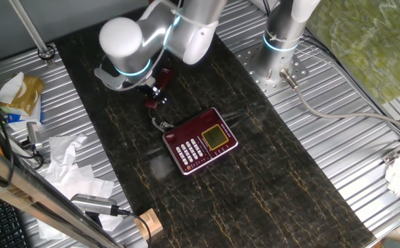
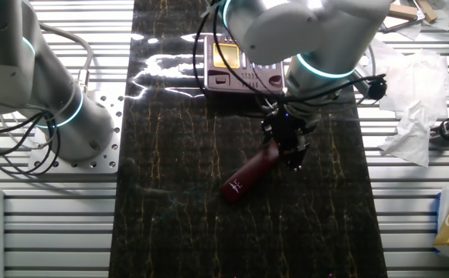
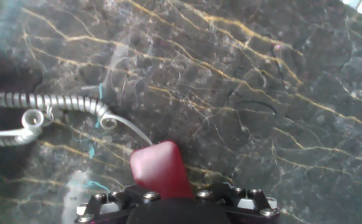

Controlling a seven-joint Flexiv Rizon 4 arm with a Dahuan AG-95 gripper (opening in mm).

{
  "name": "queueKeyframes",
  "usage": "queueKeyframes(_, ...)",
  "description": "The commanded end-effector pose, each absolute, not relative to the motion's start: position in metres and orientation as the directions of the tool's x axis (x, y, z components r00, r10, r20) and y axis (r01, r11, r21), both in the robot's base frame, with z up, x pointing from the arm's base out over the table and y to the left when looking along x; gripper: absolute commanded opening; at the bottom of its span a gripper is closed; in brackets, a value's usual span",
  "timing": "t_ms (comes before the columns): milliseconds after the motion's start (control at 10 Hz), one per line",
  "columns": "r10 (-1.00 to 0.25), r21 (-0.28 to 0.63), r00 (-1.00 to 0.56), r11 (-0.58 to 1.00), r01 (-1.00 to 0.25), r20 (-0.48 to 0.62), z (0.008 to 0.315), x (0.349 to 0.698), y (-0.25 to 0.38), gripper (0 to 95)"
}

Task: Place the handset of the telephone on the corresponding phone cradle

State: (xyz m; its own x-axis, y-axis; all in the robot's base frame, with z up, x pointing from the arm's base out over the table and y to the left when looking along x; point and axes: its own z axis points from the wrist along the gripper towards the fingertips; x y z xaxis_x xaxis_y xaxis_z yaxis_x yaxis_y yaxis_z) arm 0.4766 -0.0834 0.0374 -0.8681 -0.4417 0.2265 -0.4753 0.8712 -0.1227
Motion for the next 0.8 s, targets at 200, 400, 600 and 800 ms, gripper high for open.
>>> queueKeyframes(200, -0.447, -0.114, -0.866, 0.87, -0.479, 0.225, 0.043, 0.472, -0.093, 76.0)
queueKeyframes(400, -0.447, -0.109, -0.867, 0.872, -0.478, 0.221, 0.043, 0.467, -0.096, 76.0)
queueKeyframes(600, -0.442, -0.1, -0.871, 0.877, -0.469, 0.215, 0.04, 0.46, -0.097, 76.0)
queueKeyframes(800, -0.445, -0.094, -0.866, 0.875, -0.474, 0.228, 0.038, 0.457, -0.097, 76.0)
